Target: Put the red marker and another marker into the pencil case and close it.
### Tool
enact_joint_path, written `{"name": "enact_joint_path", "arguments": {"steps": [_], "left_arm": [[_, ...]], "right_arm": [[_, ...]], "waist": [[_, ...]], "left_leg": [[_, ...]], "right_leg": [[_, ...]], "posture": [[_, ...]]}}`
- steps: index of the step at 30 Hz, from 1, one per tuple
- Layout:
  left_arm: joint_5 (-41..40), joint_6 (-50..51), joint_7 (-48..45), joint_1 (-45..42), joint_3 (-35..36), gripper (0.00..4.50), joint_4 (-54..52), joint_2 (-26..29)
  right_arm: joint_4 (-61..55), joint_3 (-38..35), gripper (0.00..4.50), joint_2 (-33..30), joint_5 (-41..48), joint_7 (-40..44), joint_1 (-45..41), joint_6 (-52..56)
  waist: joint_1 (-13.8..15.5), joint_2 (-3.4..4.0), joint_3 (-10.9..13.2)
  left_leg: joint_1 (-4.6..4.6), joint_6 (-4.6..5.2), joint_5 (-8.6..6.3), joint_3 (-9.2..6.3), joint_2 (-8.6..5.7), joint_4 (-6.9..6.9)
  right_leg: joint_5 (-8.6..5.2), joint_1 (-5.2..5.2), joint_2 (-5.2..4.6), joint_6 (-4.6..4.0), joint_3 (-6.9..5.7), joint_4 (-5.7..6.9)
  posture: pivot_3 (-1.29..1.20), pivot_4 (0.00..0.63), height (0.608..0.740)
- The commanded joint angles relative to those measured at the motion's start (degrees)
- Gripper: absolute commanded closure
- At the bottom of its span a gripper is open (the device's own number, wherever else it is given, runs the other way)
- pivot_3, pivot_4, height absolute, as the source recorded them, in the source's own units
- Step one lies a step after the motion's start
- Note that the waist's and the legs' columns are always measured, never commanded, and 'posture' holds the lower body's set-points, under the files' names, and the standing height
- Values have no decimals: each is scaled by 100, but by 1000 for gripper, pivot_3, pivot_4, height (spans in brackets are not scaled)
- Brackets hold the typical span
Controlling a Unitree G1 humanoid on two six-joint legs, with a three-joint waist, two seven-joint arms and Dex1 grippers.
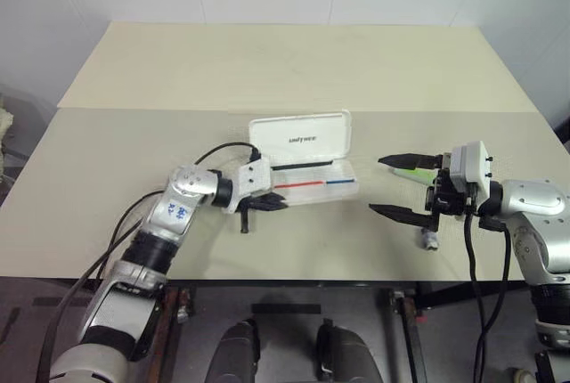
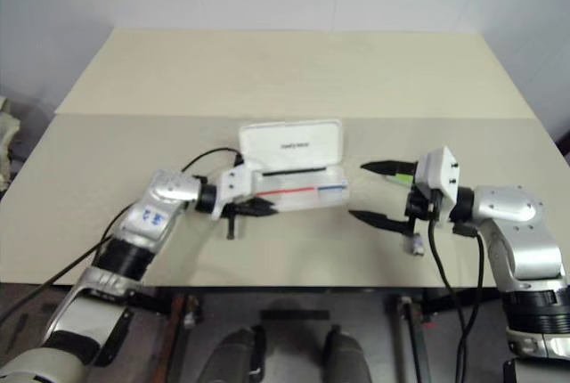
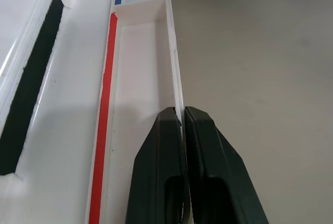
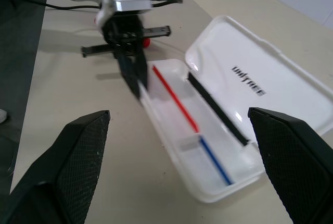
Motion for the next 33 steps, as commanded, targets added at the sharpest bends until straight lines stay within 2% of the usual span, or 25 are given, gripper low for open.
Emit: {"name": "enact_joint_path", "arguments": {"steps": [1, 6, 11, 12, 16, 21, 28, 33], "left_arm": [[-99, -157, -181, 323, -1, 4492, -558, 289], [96, -587, -103, 405, -104, 4492, -386, 426], [-189, -421, 102, 274, 21, 4492, -365, 17], [-230, -395, 85, 277, 28, 3926, -400, -25], [-450, -174, -32, 420, 85, 2747, -691, -63], [-709, -288, 8, 653, 262, 1035, -988, -11], [-1032, -183, 141, 1088, 557, 1035, -1499, 108], [-1377, -195, 481, 1634, 1142, 1035, -2110, 278]], "right_arm": [[-166, -29, 0, 58, 72, -5, -52, -12], [-239, 5, 0, 151, 78, -38, -47, 45], [-287, 33, 0, 210, 95, -59, -39, 111], [-271, 35, 0, 217, 89, -53, -55, 117], [-216, 89, 0, 255, 74, -46, -118, 116], [-93, 168, 0, 318, 45, 5, -226, 97], [40, 267, 0, 406, 15, 86, -329, 78], [121, 364, 0, 481, 9, 118, -402, 60]], "waist": [[0, 0, 0], [5, 0, 0], [43, 1, 0], [46, 1, 0], [15, 1, 0], [-4, 1, 0], [1, 1, 0], [-3, 1, 0]], "left_leg": [[1, 1, -1, 0, 2, 0], [2, 21, -15, 0, 11, 2], [2, 21, -16, 0, 12, 7], [1, 23, -17, 0, 12, 11], [0, 25, -19, 1, 12, 15], [1, 18, -19, 13, 29, 13], [1, 13, -19, 34, 45, 14], [1, 12, -21, 40, 51, 13]], "right_leg": [[0, 0, 1, -1, 1, 2], [1, 0, 7, -5, 1, 3], [2, 1, 9, -6, 2, 5], [2, 1, 9, -6, 1, 6], [2, 1, 10, -5, 3, 7], [3, -10, 25, -8, 13, 15], [6, -27, 39, -19, 29, 24], [8, -32, 41, -21, 36, 23]], "posture": [[0, 150, 740], [0, 150, 740], [0, 150, 740], [0, 150, 740], [0, 150, 740], [0, 150, 740], [0, 150, 740], [0, 150, 740]]}}
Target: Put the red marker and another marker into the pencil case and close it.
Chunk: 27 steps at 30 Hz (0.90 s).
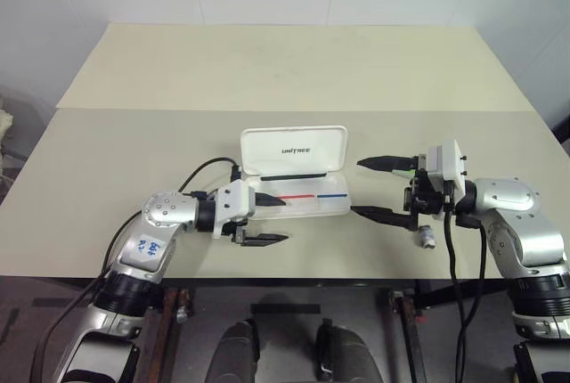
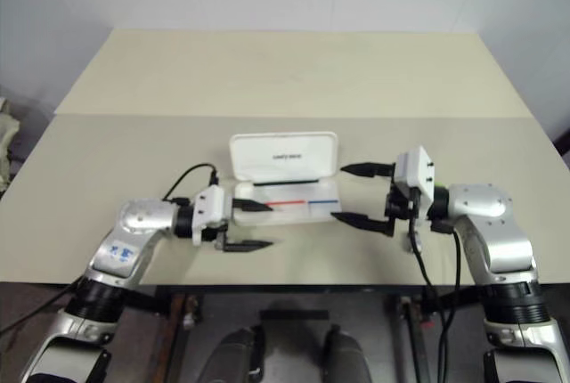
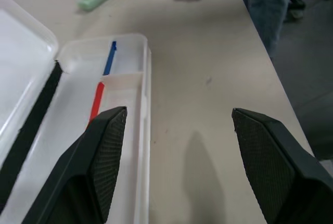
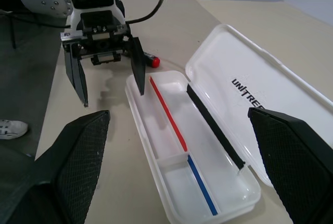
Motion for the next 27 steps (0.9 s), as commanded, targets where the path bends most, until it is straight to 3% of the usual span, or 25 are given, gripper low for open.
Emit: {"name": "enact_joint_path", "arguments": {"steps": [1, 9, 16, 27], "left_arm": [[-330, -5, 309, 259, 517, 1035, -559, 118], [-818, 173, 931, 1295, 1903, 1035, -1312, 500], [-990, -79, 800, 2148, 2724, 1035, -977, 950], [-616, -758, 742, 1811, 2491, 1035, 643, 1033]], "right_arm": [[-8, -28, 0, 51, 36, 61, -95, -64], [36, 26, 0, 205, 6, 100, -101, -62], [143, 54, 0, 266, -14, 129, -205, -74], [118, 45, 0, 292, -2, 123, -253, -29]], "waist": [[0, 0, 0], [-17, 0, 0], [-14, 0, 0], [-3, 0, 0]], "left_leg": [[0, 0, -1, 1, 1, 0], [1, -4, -6, 7, 7, -1], [3, -8, -19, 14, 14, -2], [3, -10, -30, 20, 16, -7]], "right_leg": [[0, 0, 1, 0, 1, 0], [1, -4, 5, -3, 7, 0], [-3, -10, 10, -11, 12, -4], [-5, -13, 9, -16, 10, -11]], "posture": [[0, 150, 740], [0, 150, 740], [0, 150, 740], [0, 150, 740]]}}
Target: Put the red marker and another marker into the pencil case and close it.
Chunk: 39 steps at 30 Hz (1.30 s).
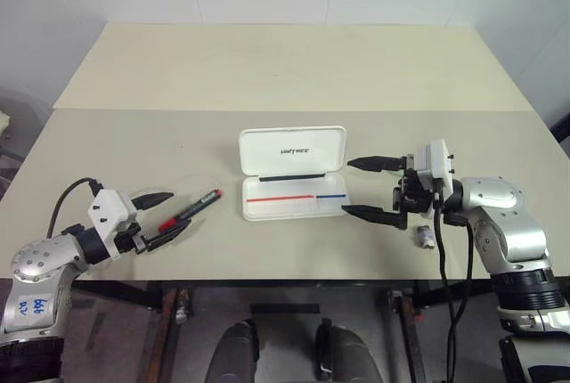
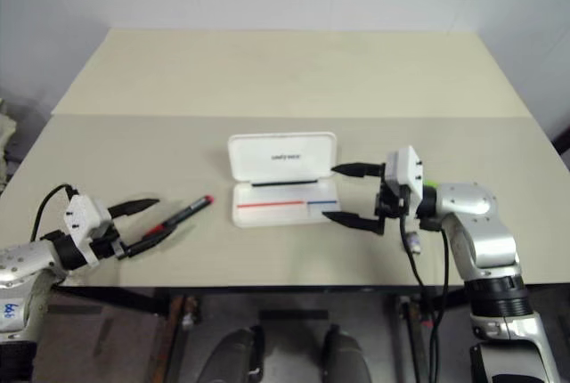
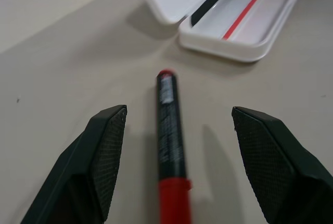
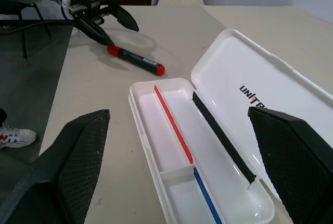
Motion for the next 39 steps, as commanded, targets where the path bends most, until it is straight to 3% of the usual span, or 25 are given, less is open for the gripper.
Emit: {"name": "enact_joint_path", "arguments": {"steps": [1, 12, 15, 22, 23, 28, 36, 39], "left_arm": [[177, -234, -8, -280, -213, 1035, 410, 58], [568, -236, 210, -989, -937, 1035, 1648, -195], [514, -179, 253, -1009, -920, 1604, 1697, -239], [729, -239, 471, -946, -1018, 3748, 1640, -183], [733, -246, 494, -924, -1024, 3861, 1612, -183], [657, -278, 591, -806, -1009, 3860, 1333, -257], [-99, -836, 520, -935, -580, 3860, 346, -501], [-39, -1047, 406, -1072, -647, 3860, 169, -414]], "right_arm": [[-111, -74, 0, -15, 57, 18, -55, -24], [-391, -171, 0, -101, 131, -64, 106, 107], [-469, -186, 0, -105, 144, -90, 152, 147], [-535, -228, 0, -122, 171, -126, 188, 188], [-549, -226, 0, -119, 174, -130, 193, 193], [-529, -207, 0, -85, 160, -126, 179, 192], [-530, -178, 0, -37, 157, -155, 212, 187], [-553, -176, 0, -15, 156, -204, 239, 181]], "waist": [[1, 0, 0], [3, -2, -2], [10, 1, -6], [2, 7, -12], [2, 10, -14], [16, 27, -24], [3, 17, -24], [5, 17, -24]], "left_leg": [[0, 0, 0, 0, 0, 0], [5, -1, 2, 7, 2, 0], [13, 0, 4, 7, 1, 2], [17, -33, 13, 4, 16, 1], [16, -35, 15, 5, 25, 1], [10, -44, 20, 20, 89, -3], [-3, -29, 23, 63, 95, -11], [-3, -23, 13, 78, 99, -13]], "right_leg": [[0, -1, 1, 0, 0, 1], [0, -2, 5, 1, 2, 12], [3, 4, 0, -2, 3, 16], [34, 6, 7, -31, -2, 1], [39, 8, 15, -37, -2, -11], [67, 18, 78, -86, 3, -91], [84, -12, 83, -56, 33, -84], [79, -24, 85, -56, 32, -76]], "posture": [[0, 150, 740], [0, 150, 740], [0, 150, 740], [0, 150, 740], [0, 150, 740], [0, 150, 740], [0, 150, 740], [0, 150, 740]]}}
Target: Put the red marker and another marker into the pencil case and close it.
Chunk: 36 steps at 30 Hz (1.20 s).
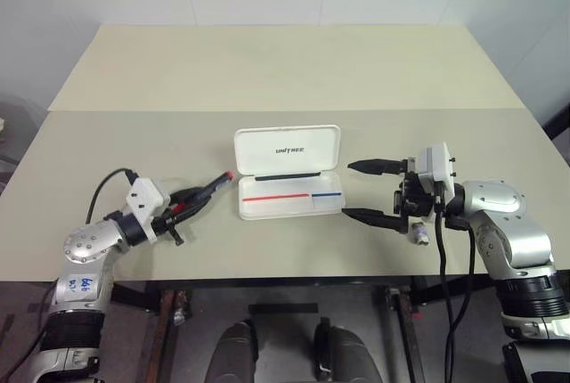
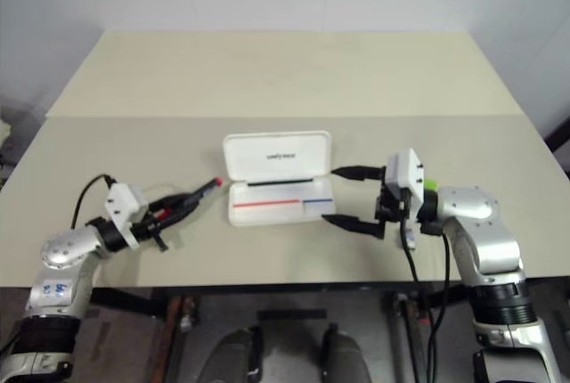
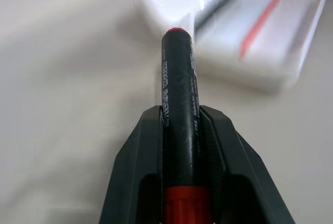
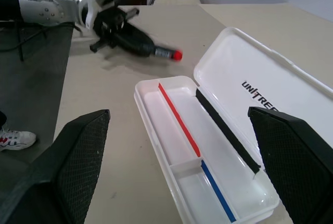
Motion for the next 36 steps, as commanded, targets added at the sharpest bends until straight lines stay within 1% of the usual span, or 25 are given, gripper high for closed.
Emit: {"name": "enact_joint_path", "arguments": {"steps": [1, 5, 7, 11, 16, 21, 24, 27, 31, 33, 34, 36], "left_arm": [[-93, -289, -180, -192, 21, 3860, -373, 139], [5, -263, -547, -572, -373, 3860, -455, 207], [111, -294, -763, -892, -677, 3860, -347, 165], [563, -474, -818, -1724, -1289, 3860, 298, -176], [898, -935, -949, -2463, -1763, 3860, 1308, -657], [1087, -1216, -964, -2840, -1950, 3860, 1992, -922], [1496, -1372, -829, -3199, -2195, 3860, 2734, -1156], [1582, -1628, -782, -3407, -2180, 3860, 3245, -1256], [1721, -1690, -676, -3637, -2163, 3860, 3744, -1336], [1687, -1677, -748, -3690, -2159, 3125, 3865, -1409], [1669, -1654, -799, -3704, -2161, 2899, 3899, -1433], [1679, -1667, -797, -3716, -2166, 2222, 3915, -1479]], "right_arm": [[-211, -111, 0, 22, 90, -60, 45, -59], [-280, -118, 0, 59, 83, -152, 109, -76], [-327, -179, 0, 91, 35, -283, 165, -146], [-460, -316, 0, 87, 8, -589, 296, -115], [-735, -416, 0, -30, -23, -897, 576, 37], [-908, -486, 0, -80, -62, -1096, 734, 69], [-1163, -738, 0, -190, -36, -1249, 1111, 48], [-1331, -925, 0, -246, 12, -1349, 1373, 43], [-1551, -1094, 0, -257, 94, -1446, 1685, 80], [-1643, -1133, 0, -271, 122, -1458, 1805, 102], [-1677, -1145, 0, -276, 129, -1462, 1836, 113], [-1729, -1164, 0, -283, 150, -1476, 1867, 133]], "waist": [[0, 0, 0], [7, 0, 0], [11, 0, 0], [18, -1, 0], [15, -3, 0], [-8, -8, 3], [58, -12, 3], [60, -14, 3], [20, -17, 5], [18, -18, 5], [16, -18, 5], [13, -18, 5]], "left_leg": [[1, 1, -3, 6, 1, 0], [2, 9, -11, 33, 1, 6], [4, 12, -13, 43, 1, 9], [4, 13, -13, 45, 0, 12], [4, 14, -15, 55, 0, 14], [4, 14, -16, 70, 0, 18], [3, 15, -16, 71, 0, 25], [-3, 28, -31, 72, -1, 48], [-14, 42, -48, 76, 0, 76], [-16, 44, -54, 76, 0, 84], [-17, 46, -56, 76, 0, 86], [-19, 47, -59, 77, 0, 91]], "right_leg": [[-2, -2, 1, 1, 0, 2], [-4, -9, -1, 6, 1, 5], [-1, -11, -1, 10, 11, 4], [-1, -11, 0, 11, 14, 5], [-1, -16, 3, 15, 24, 9], [-3, -30, 4, 19, 40, 19], [-5, -35, 4, 20, 40, 28], [-3, -34, 2, 25, 46, 28], [0, -34, 2, 30, 51, 29], [-1, -34, 2, 31, 52, 31], [-1, -34, 2, 31, 52, 31], [0, -34, 1, 33, 55, 32]], "posture": [[0, 150, 740], [0, 150, 740], [0, 150, 740], [0, 150, 740], [0, 150, 740], [0, 150, 740], [0, 150, 740], [0, 150, 740], [0, 150, 740], [0, 150, 740], [0, 150, 740], [0, 150, 740]]}}
